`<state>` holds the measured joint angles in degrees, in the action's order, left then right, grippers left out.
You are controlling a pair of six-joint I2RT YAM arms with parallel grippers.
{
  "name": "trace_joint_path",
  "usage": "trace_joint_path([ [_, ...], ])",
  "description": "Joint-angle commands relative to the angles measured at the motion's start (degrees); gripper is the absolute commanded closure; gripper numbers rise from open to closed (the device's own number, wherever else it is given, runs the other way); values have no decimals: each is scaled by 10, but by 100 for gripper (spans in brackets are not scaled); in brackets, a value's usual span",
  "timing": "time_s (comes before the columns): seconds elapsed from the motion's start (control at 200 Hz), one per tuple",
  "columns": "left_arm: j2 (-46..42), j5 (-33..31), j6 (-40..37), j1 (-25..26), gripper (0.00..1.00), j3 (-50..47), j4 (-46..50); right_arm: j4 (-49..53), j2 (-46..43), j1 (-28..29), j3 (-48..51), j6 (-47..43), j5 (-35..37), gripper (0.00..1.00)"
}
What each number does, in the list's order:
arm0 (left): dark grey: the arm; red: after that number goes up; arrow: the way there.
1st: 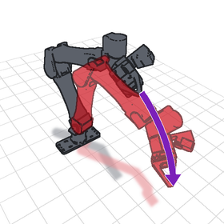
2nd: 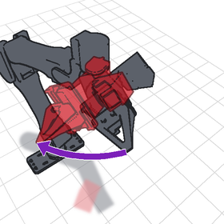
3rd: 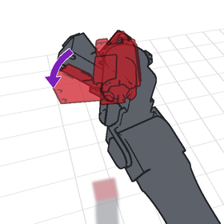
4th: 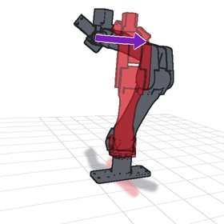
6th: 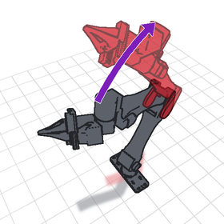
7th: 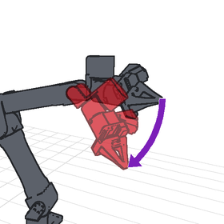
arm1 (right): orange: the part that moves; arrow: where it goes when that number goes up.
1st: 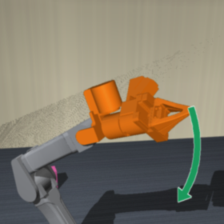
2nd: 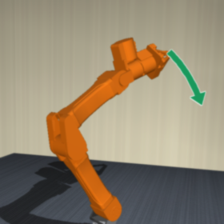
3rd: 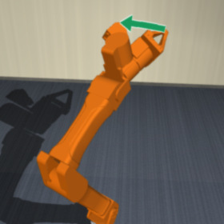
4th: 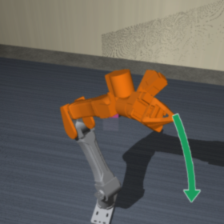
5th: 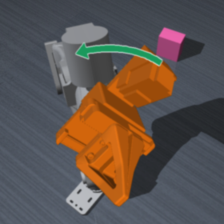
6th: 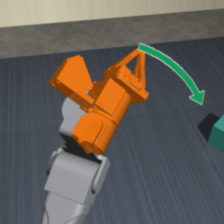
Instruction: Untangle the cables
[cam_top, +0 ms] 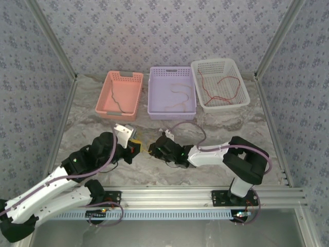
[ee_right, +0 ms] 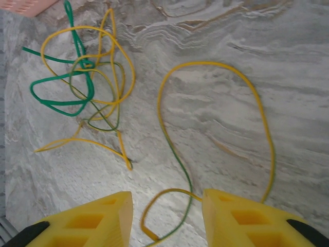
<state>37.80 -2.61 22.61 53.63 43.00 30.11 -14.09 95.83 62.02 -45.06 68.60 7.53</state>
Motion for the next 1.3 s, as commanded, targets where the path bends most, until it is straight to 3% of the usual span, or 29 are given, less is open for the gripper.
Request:
trace_joint_path([
  [0.0,-8,1,7,-5,100,-1,7,-18,18,-2,-31,-1,7,58],
  [0.26,-15,-1,7,-5,100,1,9,-2,57,-5,-49,16,8,72],
  [0.435,-20,-4,10,-4,100,-1,13,18,39,-18,-44,2,24,99],
  [0.62,-24,-23,17,-5,100,-3,29,128,-112,-64,-50,-71,66,100],
  [0.75,-24,-25,27,-5,100,-18,26,247,-242,-157,-107,-169,71,100],
  [0.874,-21,-7,38,-5,100,-34,10,302,-279,-298,-198,-239,-5,100],
  [1.014,-4,25,53,-4,100,-48,-14,326,-214,-416,-359,-291,-130,100],
  [1.139,21,41,67,-1,100,-56,-49,318,-126,-461,-502,-297,-220,100],
  [1.294,82,62,72,2,100,-41,-104,330,-12,-472,-665,-306,-280,100],
])
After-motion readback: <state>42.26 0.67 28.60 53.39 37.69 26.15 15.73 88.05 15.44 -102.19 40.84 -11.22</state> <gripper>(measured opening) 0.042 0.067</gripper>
